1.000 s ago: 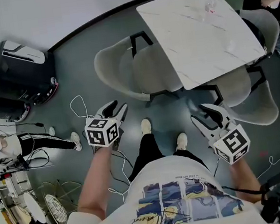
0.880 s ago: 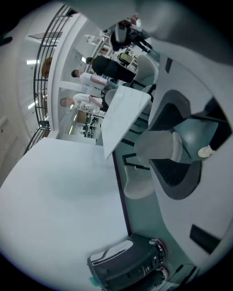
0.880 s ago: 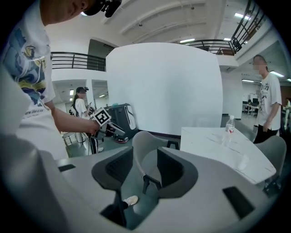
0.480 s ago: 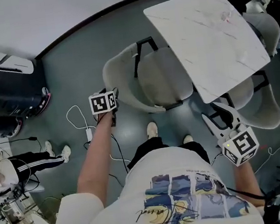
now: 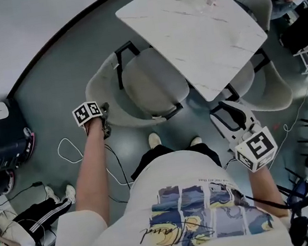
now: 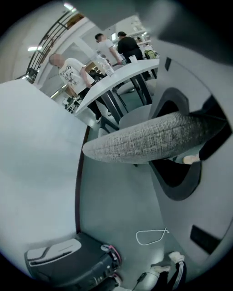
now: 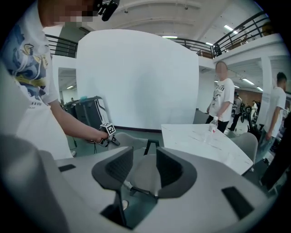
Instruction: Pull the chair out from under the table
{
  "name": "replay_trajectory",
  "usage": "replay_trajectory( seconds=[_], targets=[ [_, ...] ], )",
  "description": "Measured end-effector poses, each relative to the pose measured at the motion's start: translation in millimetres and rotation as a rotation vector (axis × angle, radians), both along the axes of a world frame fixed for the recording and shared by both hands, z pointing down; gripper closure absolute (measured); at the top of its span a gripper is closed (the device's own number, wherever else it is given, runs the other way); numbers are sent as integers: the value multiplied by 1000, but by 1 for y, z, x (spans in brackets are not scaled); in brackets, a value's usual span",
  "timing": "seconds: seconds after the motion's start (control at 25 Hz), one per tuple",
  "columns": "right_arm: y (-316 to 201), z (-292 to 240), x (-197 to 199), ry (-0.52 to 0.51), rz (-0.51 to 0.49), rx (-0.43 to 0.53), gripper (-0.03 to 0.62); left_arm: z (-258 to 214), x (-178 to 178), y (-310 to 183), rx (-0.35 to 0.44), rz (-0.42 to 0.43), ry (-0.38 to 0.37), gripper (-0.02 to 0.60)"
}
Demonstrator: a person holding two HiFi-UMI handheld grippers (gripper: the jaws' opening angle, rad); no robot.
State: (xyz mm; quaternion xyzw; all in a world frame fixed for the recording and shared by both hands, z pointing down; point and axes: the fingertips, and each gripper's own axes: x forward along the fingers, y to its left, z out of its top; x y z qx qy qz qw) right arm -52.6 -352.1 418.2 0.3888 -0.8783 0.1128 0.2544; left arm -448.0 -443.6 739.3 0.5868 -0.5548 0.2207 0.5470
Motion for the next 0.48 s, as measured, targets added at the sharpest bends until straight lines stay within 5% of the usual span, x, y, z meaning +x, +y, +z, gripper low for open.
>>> replay_trajectory(
  seconds=[0.28, 0.48],
  targets=[
    [-1, 7, -1, -20, 26, -26, 444, -3, -22, 12, -30, -170, -23, 465],
    [10, 6, 1, -27, 12, -28, 444, -8, -16, 29, -30, -262, 10, 483]
  ],
)
